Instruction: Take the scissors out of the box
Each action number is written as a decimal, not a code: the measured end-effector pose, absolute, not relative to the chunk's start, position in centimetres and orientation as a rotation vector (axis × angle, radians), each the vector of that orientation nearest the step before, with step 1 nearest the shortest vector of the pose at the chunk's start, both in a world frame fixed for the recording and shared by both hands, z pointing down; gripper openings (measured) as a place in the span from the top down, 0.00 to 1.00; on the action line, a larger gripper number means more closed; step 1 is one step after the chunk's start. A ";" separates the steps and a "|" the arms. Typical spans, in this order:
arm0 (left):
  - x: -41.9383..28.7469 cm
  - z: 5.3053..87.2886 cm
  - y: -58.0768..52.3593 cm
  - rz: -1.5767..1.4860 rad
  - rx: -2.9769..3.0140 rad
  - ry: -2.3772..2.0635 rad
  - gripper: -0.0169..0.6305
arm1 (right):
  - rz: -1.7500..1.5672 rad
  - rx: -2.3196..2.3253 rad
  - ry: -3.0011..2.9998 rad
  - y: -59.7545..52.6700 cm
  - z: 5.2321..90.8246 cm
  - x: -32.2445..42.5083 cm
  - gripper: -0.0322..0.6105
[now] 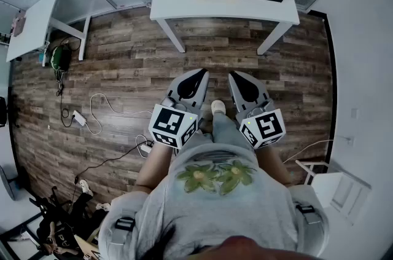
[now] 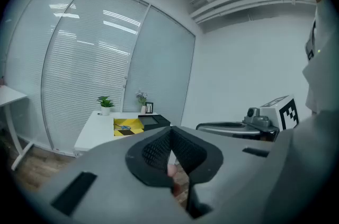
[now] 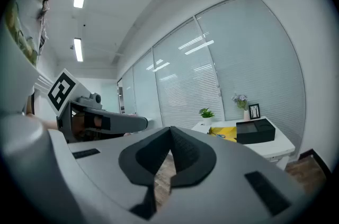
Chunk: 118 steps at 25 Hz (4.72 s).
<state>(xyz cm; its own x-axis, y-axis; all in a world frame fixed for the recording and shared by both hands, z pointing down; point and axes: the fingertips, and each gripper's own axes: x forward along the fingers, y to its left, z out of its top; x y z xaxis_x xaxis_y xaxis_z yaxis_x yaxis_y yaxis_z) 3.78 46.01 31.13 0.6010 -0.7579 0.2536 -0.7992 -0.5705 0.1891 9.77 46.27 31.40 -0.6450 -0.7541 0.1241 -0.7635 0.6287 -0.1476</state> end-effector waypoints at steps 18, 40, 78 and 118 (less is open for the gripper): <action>7.1 29.7 37.0 0.131 2.536 -1.361 0.98 | 0.124 1.247 -2.860 36.3 30.1 13.8 0.94; 6.0 33.8 24.6 0.223 2.486 -1.260 0.98 | 0.051 1.290 -2.722 24.5 31.6 13.3 0.94; -3.7 40.2 2.4 0.263 2.406 -1.178 0.98 | 0.138 1.270 -2.435 1.0 39.3 5.5 0.94; -4.3 45.2 -11.9 0.379 2.310 -1.168 0.98 | 0.418 0.950 -2.215 -9.1 51.0 5.9 0.81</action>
